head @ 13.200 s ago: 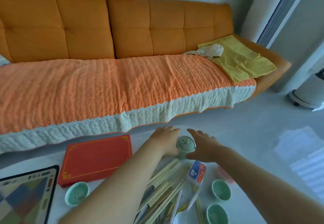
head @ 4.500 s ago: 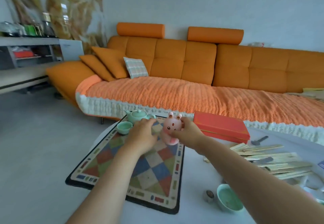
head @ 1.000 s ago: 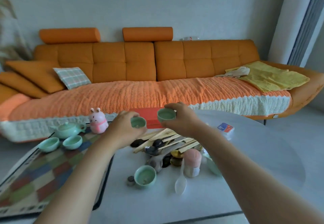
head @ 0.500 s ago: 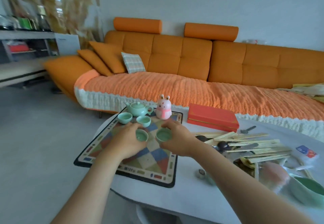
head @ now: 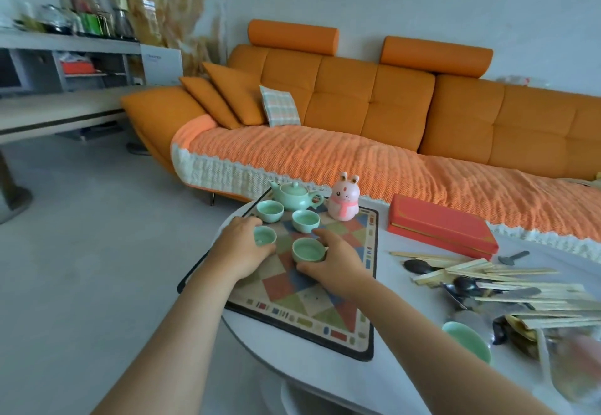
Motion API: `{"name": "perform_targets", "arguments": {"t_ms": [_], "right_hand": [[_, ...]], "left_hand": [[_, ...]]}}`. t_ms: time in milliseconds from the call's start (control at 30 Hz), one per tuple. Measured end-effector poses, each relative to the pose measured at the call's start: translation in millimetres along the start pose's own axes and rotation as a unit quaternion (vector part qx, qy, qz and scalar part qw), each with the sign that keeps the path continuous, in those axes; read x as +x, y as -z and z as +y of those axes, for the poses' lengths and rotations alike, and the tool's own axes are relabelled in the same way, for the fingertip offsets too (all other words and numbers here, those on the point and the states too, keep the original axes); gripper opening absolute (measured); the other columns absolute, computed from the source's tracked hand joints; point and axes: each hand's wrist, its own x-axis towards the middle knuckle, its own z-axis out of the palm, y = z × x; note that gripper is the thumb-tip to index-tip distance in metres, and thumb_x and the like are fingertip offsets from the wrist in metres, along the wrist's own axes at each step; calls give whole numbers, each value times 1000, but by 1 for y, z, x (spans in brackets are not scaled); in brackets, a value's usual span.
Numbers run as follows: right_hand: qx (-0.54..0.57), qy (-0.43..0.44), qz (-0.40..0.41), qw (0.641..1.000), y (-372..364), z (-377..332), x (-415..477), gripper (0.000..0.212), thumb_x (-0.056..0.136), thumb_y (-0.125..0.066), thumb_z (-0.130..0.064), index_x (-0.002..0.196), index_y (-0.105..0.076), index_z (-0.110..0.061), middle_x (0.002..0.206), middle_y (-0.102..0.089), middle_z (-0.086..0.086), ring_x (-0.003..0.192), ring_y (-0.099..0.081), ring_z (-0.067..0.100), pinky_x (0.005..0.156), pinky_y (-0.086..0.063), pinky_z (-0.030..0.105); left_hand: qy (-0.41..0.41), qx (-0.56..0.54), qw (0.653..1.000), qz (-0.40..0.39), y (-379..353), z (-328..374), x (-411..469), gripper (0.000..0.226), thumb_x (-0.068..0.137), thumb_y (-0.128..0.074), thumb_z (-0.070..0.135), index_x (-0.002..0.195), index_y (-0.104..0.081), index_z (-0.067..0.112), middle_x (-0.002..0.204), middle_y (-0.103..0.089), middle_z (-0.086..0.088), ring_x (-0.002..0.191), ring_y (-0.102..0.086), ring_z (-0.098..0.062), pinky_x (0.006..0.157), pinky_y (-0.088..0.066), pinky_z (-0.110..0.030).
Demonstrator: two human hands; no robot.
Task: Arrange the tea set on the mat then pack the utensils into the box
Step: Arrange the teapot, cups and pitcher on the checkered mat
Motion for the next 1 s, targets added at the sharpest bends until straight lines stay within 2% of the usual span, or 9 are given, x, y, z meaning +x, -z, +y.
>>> {"name": "perform_targets", "arguments": {"t_ms": [67, 167, 233, 367, 533, 700, 767, 867, 1000], "right_hand": [[3, 0, 2, 1000, -7, -4, 7, 81, 76, -80, -39, 146, -40, -27, 135, -56, -4, 117, -56, 18, 91, -49, 31], [-9, 1, 6, 1000, -13, -8, 16, 81, 75, -79, -43, 145, -40, -28, 135, -54, -3, 120, -54, 19, 98, -48, 36], [-6, 4, 5, 1000, -16, -8, 19, 82, 73, -78, -43, 144, -39, -29, 136, -51, -2, 121, -52, 19, 98, -47, 35], [-24, 11, 14, 1000, -19, -5, 22, 76, 76, -73, -42, 143, -39, -29, 134, -52, -1, 117, -54, 18, 95, -49, 35], [-38, 21, 33, 999, -28, -11, 28, 76, 75, -73, -46, 142, -42, -28, 132, -56, -4, 116, -57, 20, 89, -49, 32], [-46, 30, 3, 998, -21, -8, 23, 83, 75, -77, -39, 146, -36, -27, 135, -50, 1, 114, -55, 21, 92, -47, 32], [-19, 30, -8, 999, -11, -5, 18, 84, 76, -78, -35, 147, -32, -29, 136, -46, 2, 107, -58, 21, 92, -50, 36], [-13, 50, 8, 999, 16, 2, 2, 74, 83, -73, -31, 146, -35, -29, 135, -47, 1, 98, -56, 15, 87, -49, 31], [-53, 74, 35, 995, 70, 18, -31, 57, 89, -67, -27, 141, -44, -26, 123, -54, -2, 91, -55, 13, 79, -45, 28]], "left_hand": [[12, -17, 999, 26, -1, -3, 2, 49, 80, -72, 47, 122, -58, 25, 125, -45, -2, 112, -52, -25, 88, -46, -36], [8, -37, 998, 44, -2, -4, 5, 46, 83, -73, 43, 122, -59, 24, 122, -46, -3, 114, -51, -25, 86, -41, -32], [1, -38, 999, 37, -3, -7, 7, 46, 83, -73, 41, 122, -59, 22, 121, -47, -2, 117, -48, -24, 87, -40, -31], [4, -38, 999, 21, -2, -15, 12, 62, 81, -74, 36, 137, -49, 26, 137, -48, 0, 125, -45, -23, 97, -43, -37], [5, -38, 999, 34, -3, -15, 16, 60, 74, -70, 45, 130, -52, 30, 126, -58, 3, 116, -52, -24, 93, -50, -45], [17, -2, 1000, 15, 2, -8, 17, 69, 82, -70, 37, 143, -39, 30, 133, -48, -4, 127, -35, -31, 99, -40, -43], [5, 37, 998, 44, 7, 3, 15, 63, 85, -64, 38, 143, -39, 28, 134, -45, -7, 127, -32, -32, 98, -38, -43], [-25, 7, 996, 82, 8, 36, 5, 47, 91, -60, 31, 135, -47, 23, 131, -44, -4, 127, -32, -27, 100, -37, -39], [-114, -65, 990, 56, -14, 100, -15, 16, 93, -59, 26, 109, -56, 28, 110, -51, 9, 103, -54, -15, 85, -44, -32]]}}
